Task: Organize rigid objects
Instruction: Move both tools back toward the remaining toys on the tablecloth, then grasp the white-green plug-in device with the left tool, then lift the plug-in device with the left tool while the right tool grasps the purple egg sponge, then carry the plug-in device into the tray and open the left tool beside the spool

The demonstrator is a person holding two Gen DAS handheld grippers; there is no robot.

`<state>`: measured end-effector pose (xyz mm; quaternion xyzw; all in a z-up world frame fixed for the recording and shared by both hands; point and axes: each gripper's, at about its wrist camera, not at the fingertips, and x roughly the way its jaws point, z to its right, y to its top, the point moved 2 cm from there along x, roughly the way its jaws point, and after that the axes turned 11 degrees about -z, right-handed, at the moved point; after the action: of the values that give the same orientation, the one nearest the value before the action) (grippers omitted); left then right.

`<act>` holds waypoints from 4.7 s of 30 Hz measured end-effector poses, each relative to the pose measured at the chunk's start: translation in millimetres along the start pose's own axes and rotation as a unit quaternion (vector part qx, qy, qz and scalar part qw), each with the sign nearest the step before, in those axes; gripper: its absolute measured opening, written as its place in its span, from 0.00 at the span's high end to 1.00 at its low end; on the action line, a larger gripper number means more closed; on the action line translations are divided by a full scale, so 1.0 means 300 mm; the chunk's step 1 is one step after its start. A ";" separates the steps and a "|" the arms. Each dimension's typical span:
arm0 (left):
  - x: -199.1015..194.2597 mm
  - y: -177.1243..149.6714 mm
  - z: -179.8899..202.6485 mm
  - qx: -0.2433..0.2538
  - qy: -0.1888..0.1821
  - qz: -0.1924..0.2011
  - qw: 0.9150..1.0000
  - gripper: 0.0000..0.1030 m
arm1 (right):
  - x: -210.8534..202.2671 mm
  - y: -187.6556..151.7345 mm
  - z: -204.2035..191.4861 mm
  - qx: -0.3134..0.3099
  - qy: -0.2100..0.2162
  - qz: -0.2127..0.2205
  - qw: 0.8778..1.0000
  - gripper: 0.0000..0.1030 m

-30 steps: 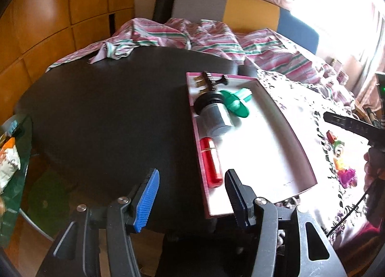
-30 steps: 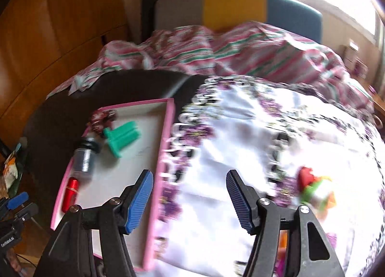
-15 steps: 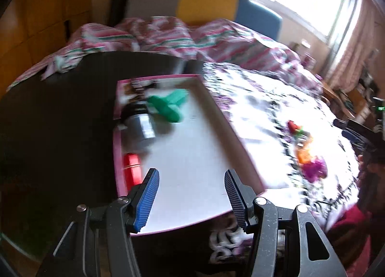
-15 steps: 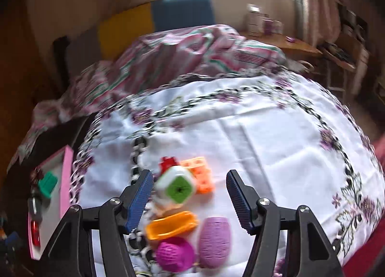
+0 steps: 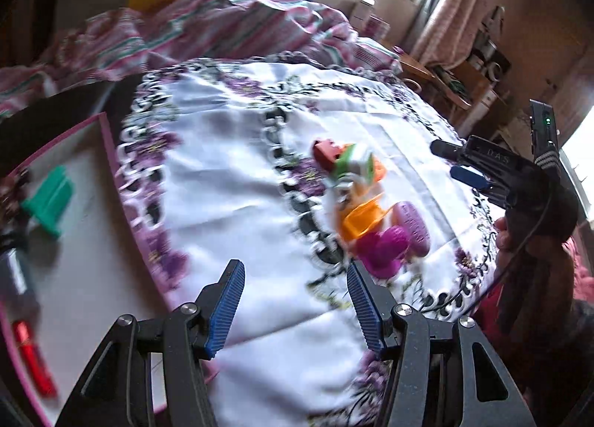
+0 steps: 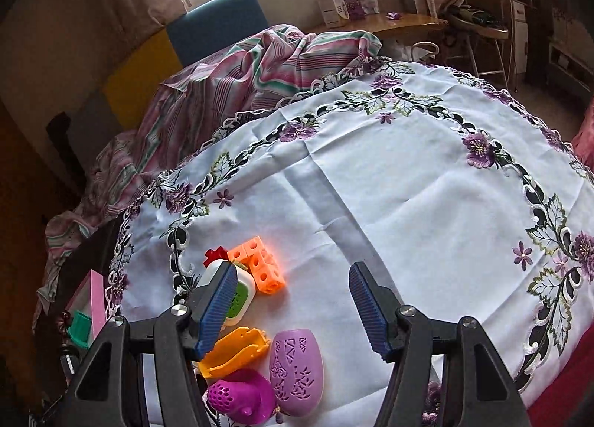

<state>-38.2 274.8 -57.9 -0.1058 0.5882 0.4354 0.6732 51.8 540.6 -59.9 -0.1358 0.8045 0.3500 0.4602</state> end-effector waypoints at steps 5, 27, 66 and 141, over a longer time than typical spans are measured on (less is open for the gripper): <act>0.082 0.129 0.068 0.031 0.003 0.007 0.999 0.32 | -0.005 0.006 0.024 0.017 0.004 0.002 1.000 0.38; 0.415 0.368 0.216 0.090 -0.029 -0.076 0.993 0.56 | 0.025 0.017 0.065 0.052 0.024 -0.018 0.998 0.37; -0.188 -0.107 -0.167 -0.060 -0.032 0.069 0.995 0.57 | 0.224 -0.095 -0.008 -0.016 -0.007 -0.198 0.980 0.55; -0.213 -0.129 -0.541 -0.183 0.129 0.100 0.970 0.49 | 0.220 -0.175 -0.155 -0.167 -0.137 -0.187 0.958 0.58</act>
<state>-119.8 115.9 -62.2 -0.2233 0.5879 0.5832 0.5142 14.6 477.8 -122.6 -0.3096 0.6242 0.4023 0.5939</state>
